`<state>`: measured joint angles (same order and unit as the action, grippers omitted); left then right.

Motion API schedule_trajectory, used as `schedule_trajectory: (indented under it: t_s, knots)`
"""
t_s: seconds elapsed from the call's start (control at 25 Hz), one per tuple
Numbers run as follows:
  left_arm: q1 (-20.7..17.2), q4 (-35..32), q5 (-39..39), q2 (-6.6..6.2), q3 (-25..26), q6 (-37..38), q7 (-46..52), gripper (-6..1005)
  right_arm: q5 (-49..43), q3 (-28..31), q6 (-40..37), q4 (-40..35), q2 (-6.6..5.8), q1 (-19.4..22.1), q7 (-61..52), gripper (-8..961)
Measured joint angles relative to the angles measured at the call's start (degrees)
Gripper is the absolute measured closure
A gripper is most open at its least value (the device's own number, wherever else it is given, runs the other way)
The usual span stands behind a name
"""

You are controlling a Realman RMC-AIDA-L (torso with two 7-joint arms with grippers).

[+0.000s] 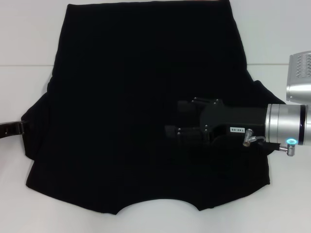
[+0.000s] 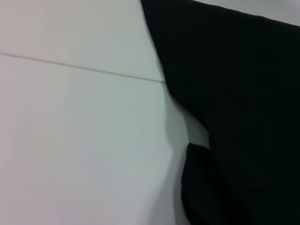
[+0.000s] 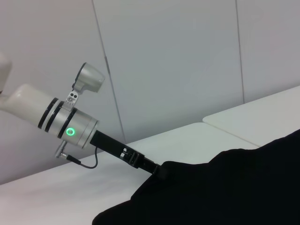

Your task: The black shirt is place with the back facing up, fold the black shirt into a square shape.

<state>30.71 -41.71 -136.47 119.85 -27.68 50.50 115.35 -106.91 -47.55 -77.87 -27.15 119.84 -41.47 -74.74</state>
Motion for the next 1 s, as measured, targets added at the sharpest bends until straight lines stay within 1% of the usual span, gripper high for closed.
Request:
schedule_trajectory:
  t_s: [0.16,0.6,1.0]
  knots:
    - [-0.2,-0.2,0.0,0.05,-0.1,-0.2,-0.3,774,0.4,0.0,0.0,0.0,-0.05,0.1,0.0,41]
    - [-0.4,-1.0,0.0,0.03,0.3,-0.4,-0.7,972,2.1,0.0,0.9,0.5,-0.01,0.1,0.1,42]
    - [-1.3,-2.4,0.1,-0.27,3.7,-0.4,-1.0,972,3.5,-0.4,2.2,1.3,0.18,-0.1,0.0,41]
